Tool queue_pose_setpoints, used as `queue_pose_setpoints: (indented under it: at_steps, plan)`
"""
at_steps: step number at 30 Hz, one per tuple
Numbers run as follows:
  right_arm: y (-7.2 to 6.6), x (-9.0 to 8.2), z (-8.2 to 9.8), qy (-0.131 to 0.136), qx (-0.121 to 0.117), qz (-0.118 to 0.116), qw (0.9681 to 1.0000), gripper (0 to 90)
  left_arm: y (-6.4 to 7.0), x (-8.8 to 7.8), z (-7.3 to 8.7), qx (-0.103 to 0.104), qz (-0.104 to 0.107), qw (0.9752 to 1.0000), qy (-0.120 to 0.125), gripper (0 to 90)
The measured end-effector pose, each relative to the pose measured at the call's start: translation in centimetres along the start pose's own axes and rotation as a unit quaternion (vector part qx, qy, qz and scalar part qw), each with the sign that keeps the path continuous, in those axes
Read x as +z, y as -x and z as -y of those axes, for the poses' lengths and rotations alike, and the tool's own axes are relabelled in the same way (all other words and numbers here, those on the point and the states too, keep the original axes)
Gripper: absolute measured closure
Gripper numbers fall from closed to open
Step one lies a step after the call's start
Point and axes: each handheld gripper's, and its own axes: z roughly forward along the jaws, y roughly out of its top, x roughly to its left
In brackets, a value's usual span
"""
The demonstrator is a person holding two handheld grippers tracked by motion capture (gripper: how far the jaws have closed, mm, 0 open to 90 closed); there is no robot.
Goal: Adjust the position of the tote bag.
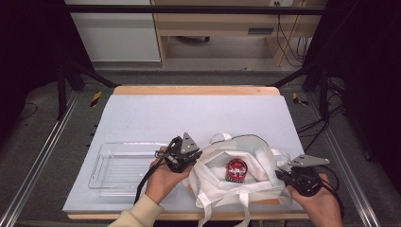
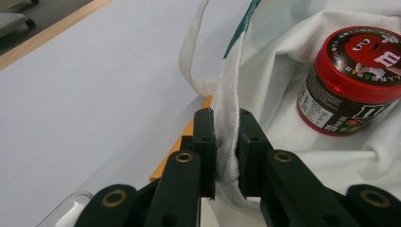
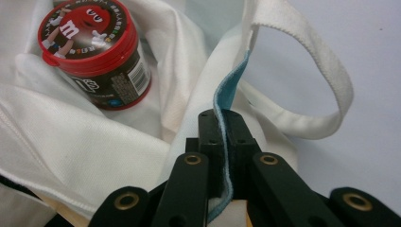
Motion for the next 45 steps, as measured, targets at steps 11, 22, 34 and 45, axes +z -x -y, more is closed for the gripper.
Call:
queue_pose_setpoints:
  at_steps: [11, 22, 34, 45]
  plan:
    - [1.1, -0.4, 0.1, 0.012, 0.013, 0.004, 0.9998, 88.0, -0.5, 0.0, 0.2, -0.004, -0.002, 0.9999, -0.011, 80.9]
    - [2.8, 1.6, 1.8, 0.001, 0.039, -0.005, 0.9992, 88.1, -0.9, 0.3, 0.5, -0.006, -0.004, 0.9993, -0.037, 81.5]
    - [2.9, 1.5, 2.0, 0.023, 0.041, -0.011, 0.9988, 80.2, -0.5, 0.2, 0.7, 0.006, 0.001, 0.9989, -0.046, 81.5]
    - [-0.4, -2.8, -1.4, 0.109, -0.016, 0.002, 0.9940, 45.4, 0.4, -0.6, 0.6, 0.023, 0.016, 0.9987, -0.044, 80.9]
